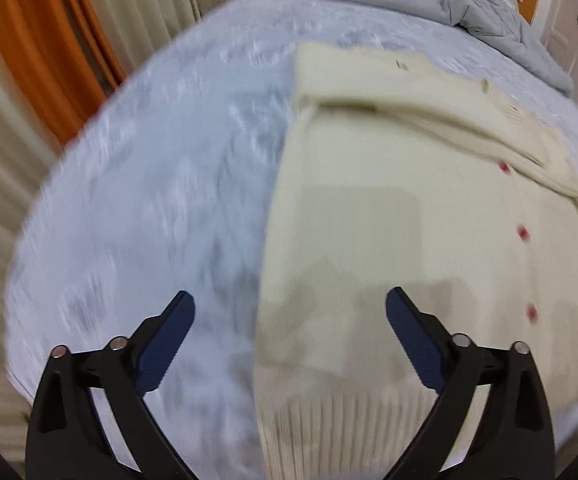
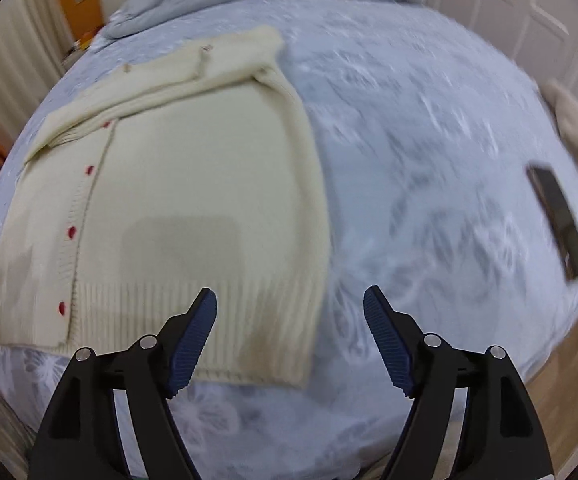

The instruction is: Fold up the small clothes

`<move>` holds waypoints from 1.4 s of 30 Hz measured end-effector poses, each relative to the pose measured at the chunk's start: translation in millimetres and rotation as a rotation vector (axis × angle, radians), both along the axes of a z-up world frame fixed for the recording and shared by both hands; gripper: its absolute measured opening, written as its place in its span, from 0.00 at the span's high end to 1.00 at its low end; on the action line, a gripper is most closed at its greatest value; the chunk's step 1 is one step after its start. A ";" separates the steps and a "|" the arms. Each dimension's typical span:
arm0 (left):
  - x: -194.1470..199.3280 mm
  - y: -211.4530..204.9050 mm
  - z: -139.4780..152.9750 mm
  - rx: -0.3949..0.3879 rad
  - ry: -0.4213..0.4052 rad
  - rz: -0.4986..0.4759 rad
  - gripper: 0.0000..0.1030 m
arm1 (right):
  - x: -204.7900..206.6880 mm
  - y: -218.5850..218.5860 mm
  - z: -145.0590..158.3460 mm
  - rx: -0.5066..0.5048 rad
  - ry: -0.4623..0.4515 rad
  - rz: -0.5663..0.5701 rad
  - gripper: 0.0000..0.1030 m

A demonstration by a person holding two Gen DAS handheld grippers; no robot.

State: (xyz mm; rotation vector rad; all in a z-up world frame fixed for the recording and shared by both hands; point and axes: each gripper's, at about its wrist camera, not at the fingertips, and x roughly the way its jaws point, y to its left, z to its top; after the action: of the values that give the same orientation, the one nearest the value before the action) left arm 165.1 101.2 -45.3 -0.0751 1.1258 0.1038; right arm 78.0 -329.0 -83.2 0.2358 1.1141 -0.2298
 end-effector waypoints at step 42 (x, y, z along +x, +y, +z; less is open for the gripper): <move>-82.4 3.7 -16.6 -0.322 -0.025 0.016 0.91 | -21.4 -23.9 24.7 0.461 -0.174 0.026 0.93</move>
State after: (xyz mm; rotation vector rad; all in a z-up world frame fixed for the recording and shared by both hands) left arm 82.6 104.9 -61.9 -0.3712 1.1090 -0.0646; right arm 56.6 -352.9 -58.5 0.6389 0.9847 0.0740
